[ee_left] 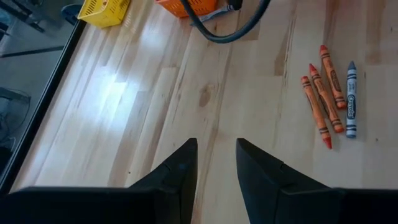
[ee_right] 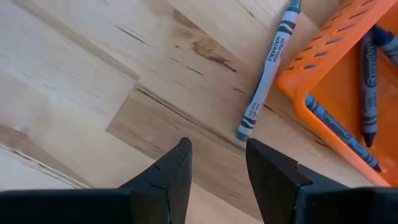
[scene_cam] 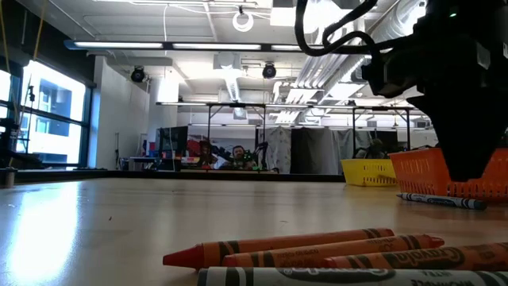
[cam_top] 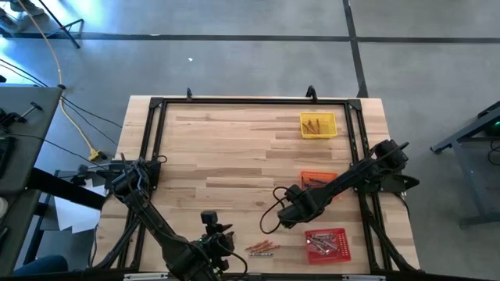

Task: Sort crayons
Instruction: Put the gray crayon into the red bin, then put the orange crayon into the yellow bin

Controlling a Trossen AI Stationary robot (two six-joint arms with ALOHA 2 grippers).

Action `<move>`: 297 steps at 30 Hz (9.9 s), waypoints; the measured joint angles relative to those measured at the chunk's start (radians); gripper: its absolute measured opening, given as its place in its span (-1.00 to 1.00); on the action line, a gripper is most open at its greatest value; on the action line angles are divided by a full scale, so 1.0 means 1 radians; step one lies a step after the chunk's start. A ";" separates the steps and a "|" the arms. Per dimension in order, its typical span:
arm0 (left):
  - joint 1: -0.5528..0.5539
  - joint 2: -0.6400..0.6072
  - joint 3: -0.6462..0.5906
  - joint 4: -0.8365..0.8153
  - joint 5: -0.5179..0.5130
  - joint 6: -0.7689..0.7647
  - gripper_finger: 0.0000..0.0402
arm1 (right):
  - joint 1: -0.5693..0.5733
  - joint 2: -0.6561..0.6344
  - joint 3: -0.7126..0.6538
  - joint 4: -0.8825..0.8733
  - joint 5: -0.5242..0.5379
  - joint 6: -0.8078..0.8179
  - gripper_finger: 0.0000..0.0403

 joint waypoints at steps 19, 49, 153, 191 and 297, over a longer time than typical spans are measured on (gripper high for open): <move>-0.010 0.000 0.000 0.000 -0.022 0.008 -0.52 | -0.002 0.000 -0.102 0.080 0.007 0.128 -0.27; -0.010 0.000 0.000 0.000 -0.023 0.018 -0.52 | -0.064 0.000 -0.102 0.134 -0.029 0.131 -0.40; 0.203 0.000 0.000 -0.001 -0.209 -0.129 -0.52 | 0.542 -0.456 -0.055 0.190 0.191 0.283 -1.00; 0.240 0.000 0.000 0.011 -0.205 0.028 -0.52 | 0.583 -0.119 -0.055 0.160 0.034 0.600 -0.78; 0.243 0.234 0.001 0.543 0.585 0.200 -0.52 | 0.489 -0.245 -0.055 0.482 0.901 -0.691 -0.65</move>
